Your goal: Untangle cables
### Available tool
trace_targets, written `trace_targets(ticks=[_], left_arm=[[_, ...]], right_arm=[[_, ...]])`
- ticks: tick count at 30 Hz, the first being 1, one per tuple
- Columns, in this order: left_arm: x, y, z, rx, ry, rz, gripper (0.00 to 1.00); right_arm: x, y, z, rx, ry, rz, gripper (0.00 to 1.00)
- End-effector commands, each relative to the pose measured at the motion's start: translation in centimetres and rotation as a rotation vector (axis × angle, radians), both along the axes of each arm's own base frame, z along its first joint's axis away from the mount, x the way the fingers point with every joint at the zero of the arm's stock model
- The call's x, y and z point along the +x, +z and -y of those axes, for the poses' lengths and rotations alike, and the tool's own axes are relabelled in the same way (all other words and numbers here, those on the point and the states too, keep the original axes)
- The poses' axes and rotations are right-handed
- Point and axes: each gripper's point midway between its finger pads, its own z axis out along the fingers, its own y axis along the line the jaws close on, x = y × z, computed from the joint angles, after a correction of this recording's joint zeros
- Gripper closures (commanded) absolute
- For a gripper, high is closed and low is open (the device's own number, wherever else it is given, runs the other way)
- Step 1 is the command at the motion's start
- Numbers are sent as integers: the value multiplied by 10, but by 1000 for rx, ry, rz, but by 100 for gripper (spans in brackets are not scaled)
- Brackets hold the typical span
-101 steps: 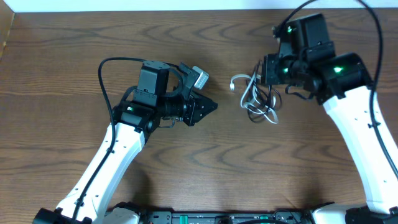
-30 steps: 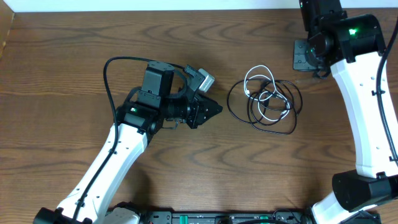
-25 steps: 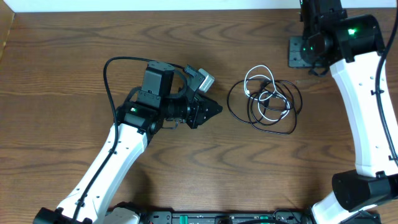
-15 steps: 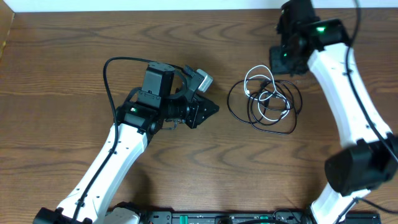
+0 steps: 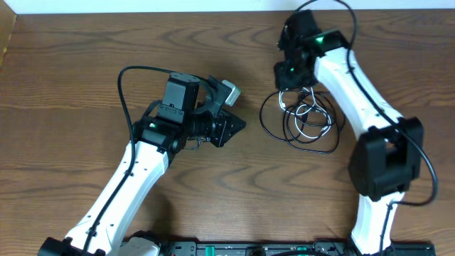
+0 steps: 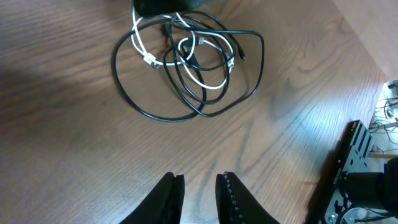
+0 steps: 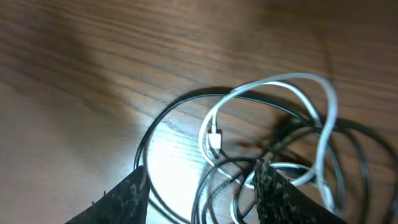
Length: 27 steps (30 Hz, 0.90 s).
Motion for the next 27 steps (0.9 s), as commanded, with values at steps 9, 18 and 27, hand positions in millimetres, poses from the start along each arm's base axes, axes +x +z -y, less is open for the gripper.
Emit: trace_targets(ticks=[9,18,27], left_arm=[[-1,-7,-6,45,15,-5,76],[-7,-6,-3,22,-4,-28,76],[-14,-11,-5,38,-6,-66,76]], right_arm=[[-1,-59,1,-99,-168,-90,50],[13,-61,-4,-78,-202,-38,49],[21,-82,-11,-50,-238,-45,51]])
